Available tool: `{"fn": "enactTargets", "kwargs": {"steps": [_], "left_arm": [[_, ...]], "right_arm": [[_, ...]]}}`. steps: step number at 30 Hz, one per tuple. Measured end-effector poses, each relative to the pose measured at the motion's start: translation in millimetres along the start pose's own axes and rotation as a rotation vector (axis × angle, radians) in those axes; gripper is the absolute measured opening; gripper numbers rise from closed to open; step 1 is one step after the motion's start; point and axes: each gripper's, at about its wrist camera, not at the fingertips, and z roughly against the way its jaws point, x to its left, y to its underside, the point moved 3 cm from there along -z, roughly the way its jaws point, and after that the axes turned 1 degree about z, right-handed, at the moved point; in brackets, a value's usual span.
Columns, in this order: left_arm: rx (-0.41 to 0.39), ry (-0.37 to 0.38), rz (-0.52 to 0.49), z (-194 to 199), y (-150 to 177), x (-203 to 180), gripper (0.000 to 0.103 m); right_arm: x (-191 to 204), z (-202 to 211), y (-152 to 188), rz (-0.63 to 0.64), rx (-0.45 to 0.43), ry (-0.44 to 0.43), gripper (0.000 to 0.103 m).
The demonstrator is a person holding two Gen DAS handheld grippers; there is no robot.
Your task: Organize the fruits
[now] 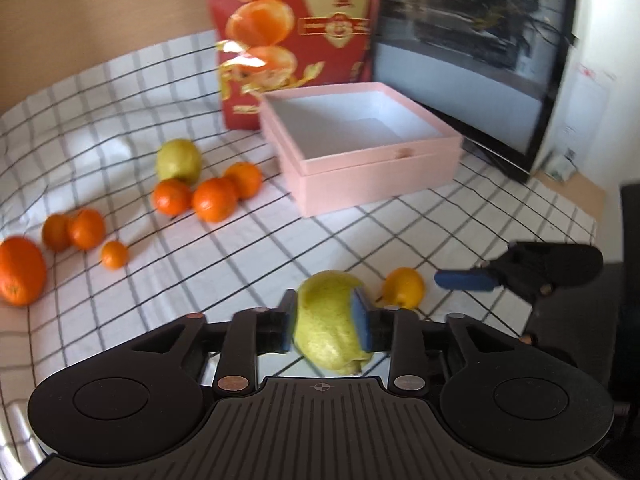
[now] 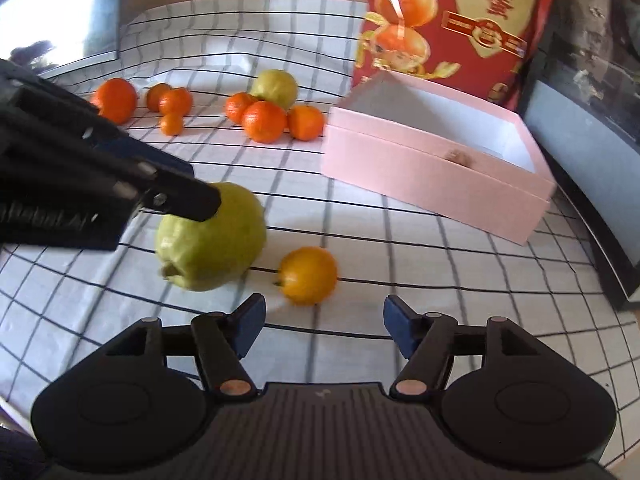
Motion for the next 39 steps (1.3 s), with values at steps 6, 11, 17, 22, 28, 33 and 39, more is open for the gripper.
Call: {"fn": "enactTargets", "kwargs": {"steps": [6, 11, 17, 22, 28, 33, 39], "left_arm": [[-0.012, -0.122, 0.098, 2.7, 3.7, 35.5, 0.040], [-0.013, -0.048, 0.250, 11.7, 6.3, 59.9, 0.038], [-0.015, 0.038, 0.222, 10.8, -0.3, 39.4, 0.038], [-0.006, -0.134, 0.047, 0.0, 6.2, 20.4, 0.043], [0.003, -0.129, 0.018, -11.3, 5.4, 28.5, 0.067], [0.009, -0.157, 0.099, -26.5, 3.8, 57.3, 0.068], [0.058, -0.139, 0.194, -41.3, 12.1, 84.9, 0.067]], "right_arm": [[29.0, -2.0, -12.8, 0.085, -0.048, 0.000, 0.069], [28.7, -7.2, -25.3, 0.063, -0.068, -0.009, 0.069], [28.4, -14.5, -30.2, 0.062, -0.095, 0.006, 0.069], [17.0, -8.1, -22.4, 0.033, -0.080, 0.007, 0.069], [-2.9, -1.2, -8.6, -0.007, -0.055, 0.042, 0.069], [-12.5, -6.4, -3.9, -0.044, -0.024, 0.043, 0.069], [-13.0, -13.4, -2.4, -0.066, -0.010, 0.022, 0.069]]}}
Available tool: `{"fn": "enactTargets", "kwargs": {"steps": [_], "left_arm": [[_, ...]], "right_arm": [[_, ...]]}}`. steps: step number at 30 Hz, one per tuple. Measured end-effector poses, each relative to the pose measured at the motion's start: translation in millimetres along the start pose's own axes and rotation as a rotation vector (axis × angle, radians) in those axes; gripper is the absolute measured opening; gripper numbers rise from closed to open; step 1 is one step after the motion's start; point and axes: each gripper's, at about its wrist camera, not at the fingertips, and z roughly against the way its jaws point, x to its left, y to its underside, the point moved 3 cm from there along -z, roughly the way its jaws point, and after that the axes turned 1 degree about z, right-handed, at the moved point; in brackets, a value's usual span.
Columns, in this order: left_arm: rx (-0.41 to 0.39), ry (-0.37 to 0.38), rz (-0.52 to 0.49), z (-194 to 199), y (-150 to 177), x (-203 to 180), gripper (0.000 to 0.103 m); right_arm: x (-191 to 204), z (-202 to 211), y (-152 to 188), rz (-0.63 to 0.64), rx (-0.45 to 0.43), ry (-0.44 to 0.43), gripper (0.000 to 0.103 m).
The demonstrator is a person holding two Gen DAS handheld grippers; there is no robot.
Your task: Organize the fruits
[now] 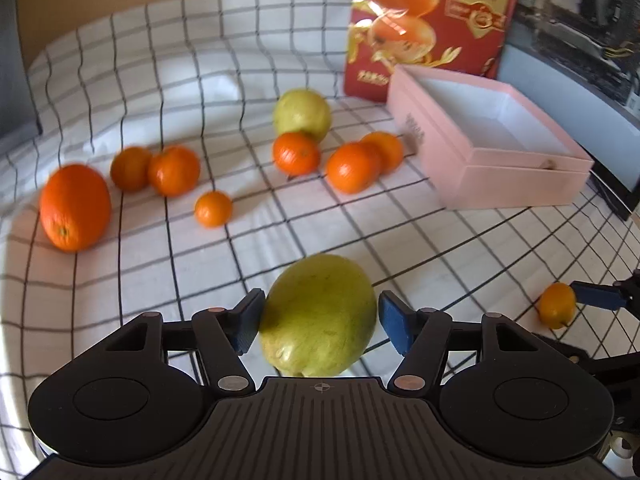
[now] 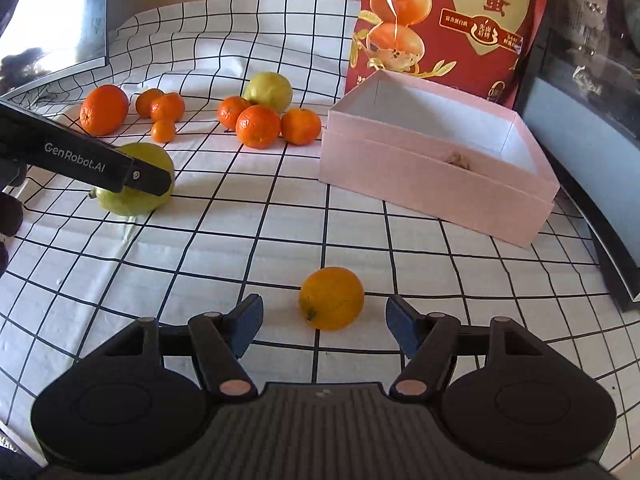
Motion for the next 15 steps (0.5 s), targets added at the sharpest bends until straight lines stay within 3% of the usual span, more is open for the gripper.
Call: {"fn": "enactTargets", "kwargs": {"steps": [8, 15], "left_arm": [[-0.021, 0.054, 0.090, -4.3, 2.9, 16.0, 0.067], [0.001, 0.088, 0.071, -7.9, 8.2, 10.7, 0.068]], "right_arm": [[-15.1, -6.4, -1.8, -0.078, -0.001, -0.017, 0.064], [-16.4, -7.0, -5.8, -0.053, -0.001, -0.032, 0.033]]}}
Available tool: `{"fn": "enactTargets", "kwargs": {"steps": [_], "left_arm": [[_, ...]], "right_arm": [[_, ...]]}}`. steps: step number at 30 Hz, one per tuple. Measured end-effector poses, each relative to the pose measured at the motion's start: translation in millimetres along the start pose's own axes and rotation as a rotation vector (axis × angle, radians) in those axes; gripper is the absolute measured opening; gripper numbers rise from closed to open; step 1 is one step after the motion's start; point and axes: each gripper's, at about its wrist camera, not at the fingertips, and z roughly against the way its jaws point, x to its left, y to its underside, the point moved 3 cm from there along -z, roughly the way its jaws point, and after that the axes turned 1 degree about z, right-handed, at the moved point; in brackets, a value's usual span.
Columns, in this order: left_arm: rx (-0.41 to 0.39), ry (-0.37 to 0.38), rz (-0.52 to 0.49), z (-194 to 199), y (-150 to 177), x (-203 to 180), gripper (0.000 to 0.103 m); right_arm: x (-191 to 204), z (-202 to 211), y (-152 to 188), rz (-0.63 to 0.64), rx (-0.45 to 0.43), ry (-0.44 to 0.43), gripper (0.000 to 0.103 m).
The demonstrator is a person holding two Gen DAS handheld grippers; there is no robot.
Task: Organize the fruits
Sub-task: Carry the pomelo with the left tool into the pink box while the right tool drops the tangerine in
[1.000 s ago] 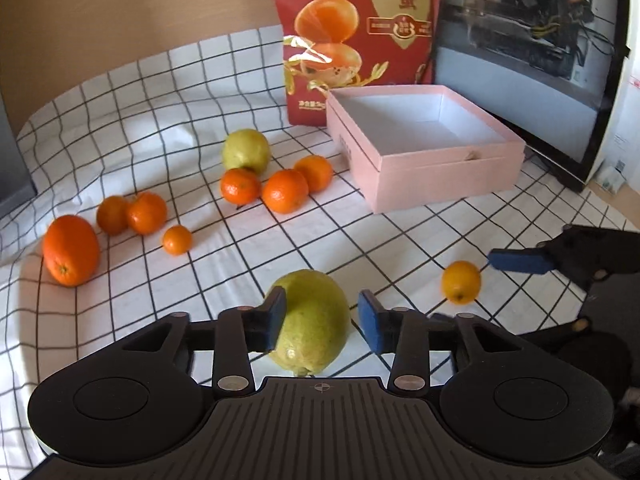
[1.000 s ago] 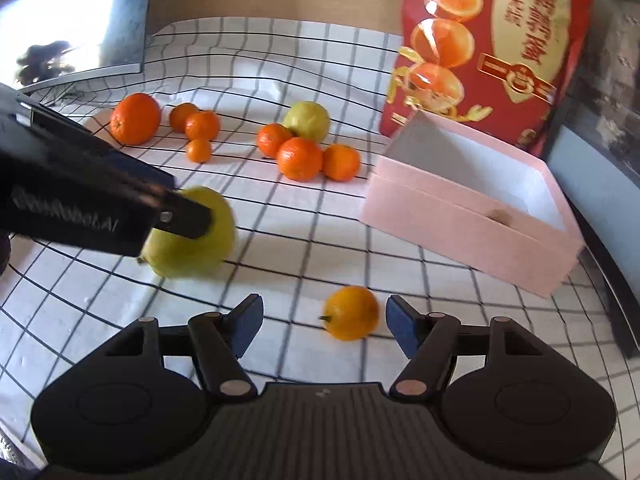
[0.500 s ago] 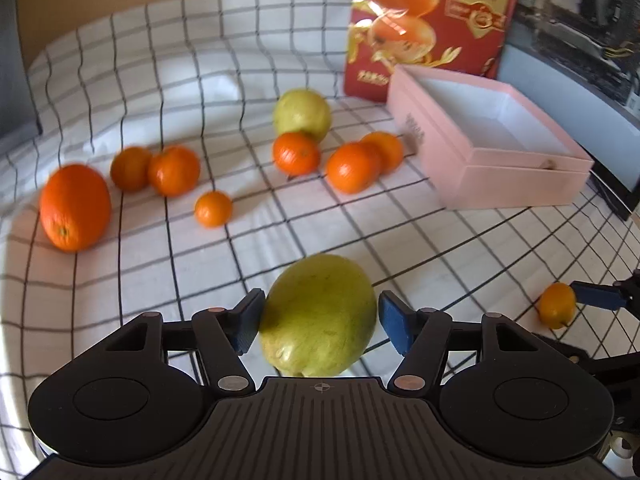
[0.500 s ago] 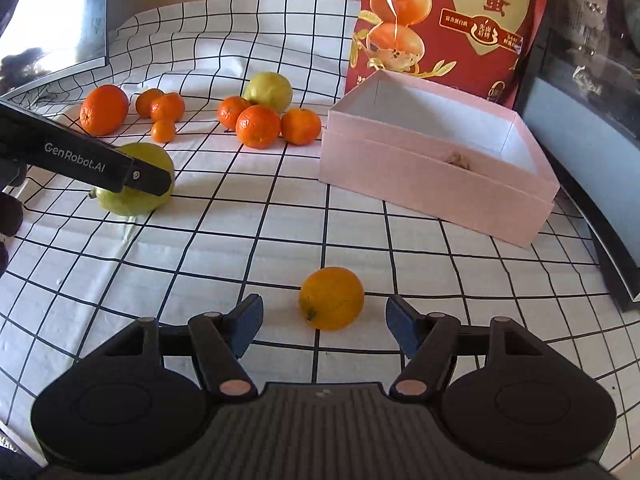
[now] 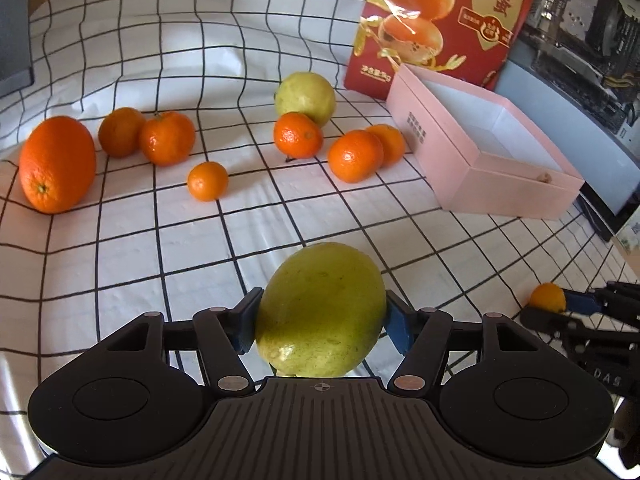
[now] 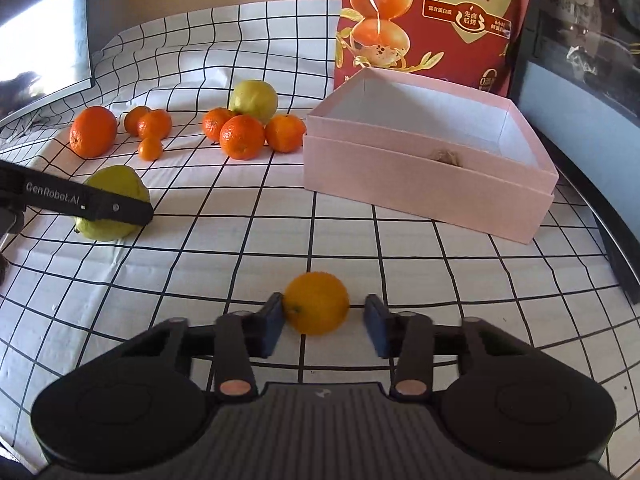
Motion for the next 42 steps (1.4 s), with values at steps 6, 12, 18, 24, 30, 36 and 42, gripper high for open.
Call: {"fn": "enactTargets", "kwargs": {"steps": [6, 12, 18, 24, 30, 36, 42], "left_arm": [[0.006, -0.027, 0.003, 0.0, 0.1, -4.1, 0.067], [0.014, 0.058, 0.007, 1.9, 5.5, -16.3, 0.067], [-0.038, 0.186, 0.041, 9.1, -12.4, -40.1, 0.067], [-0.146, 0.319, -0.040, 18.9, -102.3, -83.6, 0.067], [-0.084, 0.395, -0.053, -33.3, -207.6, -129.4, 0.067], [0.023, 0.226, -0.296, -113.0, -217.1, -179.7, 0.068], [0.164, 0.129, -0.556, -163.9, -193.6, -216.1, 0.068]], "right_arm": [[-5.7, 0.3, -1.4, 0.013, 0.005, 0.013, 0.033], [-17.1, 2.0, -3.0, -0.002, 0.004, 0.040, 0.033], [-31.1, 6.8, -8.9, -0.039, -0.012, 0.059, 0.033], [-49.3, 26.9, -65.2, -0.021, -0.142, 0.096, 0.033], [-89.0, 6.6, -143.7, 0.020, -0.166, 0.161, 0.033], [-126.3, -73.4, -149.5, -0.060, 0.008, 0.167, 0.033], [-131.3, -109.6, -134.8, -0.008, 0.106, 0.190, 0.033]]}}
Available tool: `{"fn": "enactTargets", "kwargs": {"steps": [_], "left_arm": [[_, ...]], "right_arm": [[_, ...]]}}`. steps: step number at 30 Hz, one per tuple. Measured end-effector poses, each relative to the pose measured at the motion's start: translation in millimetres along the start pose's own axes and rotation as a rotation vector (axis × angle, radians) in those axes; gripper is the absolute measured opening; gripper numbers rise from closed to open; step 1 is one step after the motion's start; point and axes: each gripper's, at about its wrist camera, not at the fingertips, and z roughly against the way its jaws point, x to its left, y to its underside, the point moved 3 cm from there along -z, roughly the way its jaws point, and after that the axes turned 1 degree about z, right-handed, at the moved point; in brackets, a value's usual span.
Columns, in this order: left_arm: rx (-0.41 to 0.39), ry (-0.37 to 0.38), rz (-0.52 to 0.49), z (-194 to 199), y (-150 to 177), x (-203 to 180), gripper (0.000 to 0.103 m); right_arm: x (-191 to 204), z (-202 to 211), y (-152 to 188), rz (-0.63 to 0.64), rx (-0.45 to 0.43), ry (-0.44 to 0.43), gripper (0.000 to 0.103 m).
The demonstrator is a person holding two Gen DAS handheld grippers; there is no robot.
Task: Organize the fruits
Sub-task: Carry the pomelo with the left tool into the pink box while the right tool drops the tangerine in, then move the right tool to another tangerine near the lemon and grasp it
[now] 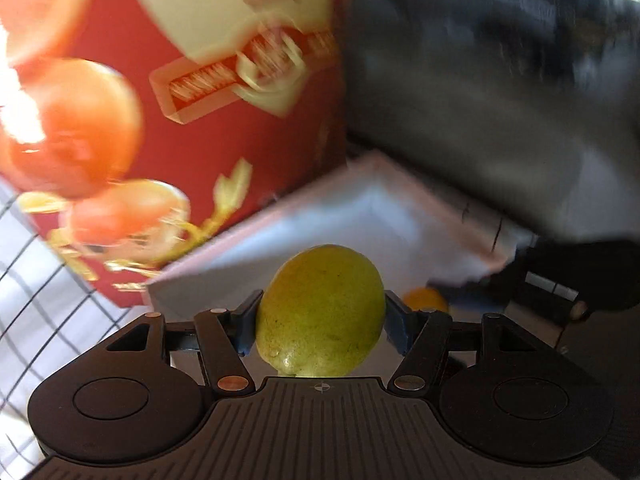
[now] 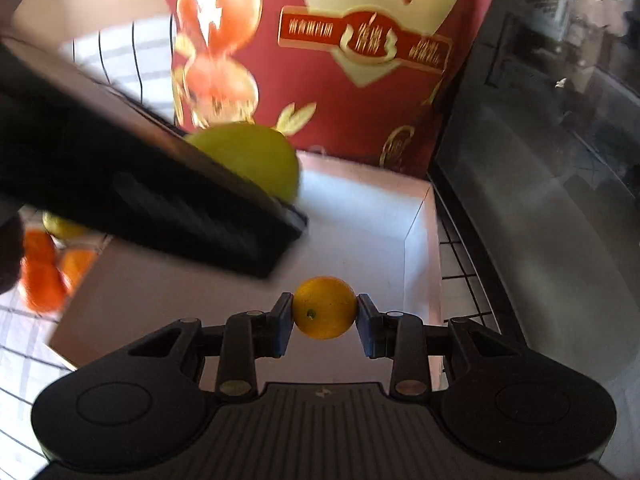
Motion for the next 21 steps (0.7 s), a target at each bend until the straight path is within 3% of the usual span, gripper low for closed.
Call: {"fn": "enactTargets", "kwargs": {"steps": [4, 6, 8, 10, 11, 16, 21], "left_arm": [[0.096, 0.006, -0.014, -25.2, -0.2, -2.1, 0.068], [0.085, 0.029, 0.019, -25.5, -1.7, 0.3, 0.066], [0.060, 0.076, 0.097, -18.8, -5.9, 8.3, 0.064], [0.005, 0.137, 0.168, -3.1, -8.2, 16.6, 0.063], [-0.030, 0.153, 0.189, 6.8, -7.9, 20.3, 0.063], [-0.208, 0.152, 0.317, 62.2, 21.1, 46.9, 0.061], [-0.331, 0.100, 0.492, 116.8, 90.0, 71.9, 0.061]], "right_arm": [[3.7, -9.7, 1.8, 0.067, 0.044, 0.001, 0.034], [3.8, -12.7, 2.3, 0.087, 0.066, 0.001, 0.034], [2.9, -12.6, 3.1, 0.086, 0.072, 0.001, 0.040], [0.6, -7.8, 3.7, 0.065, 0.049, 0.000, 0.061], [-0.8, -3.8, 4.5, 0.051, 0.032, -0.006, 0.063], [-4.1, 17.2, 12.4, -0.011, -0.047, 0.010, 0.064], [9.5, 52.3, 25.3, 0.008, -0.157, 0.033, 0.064]]}}
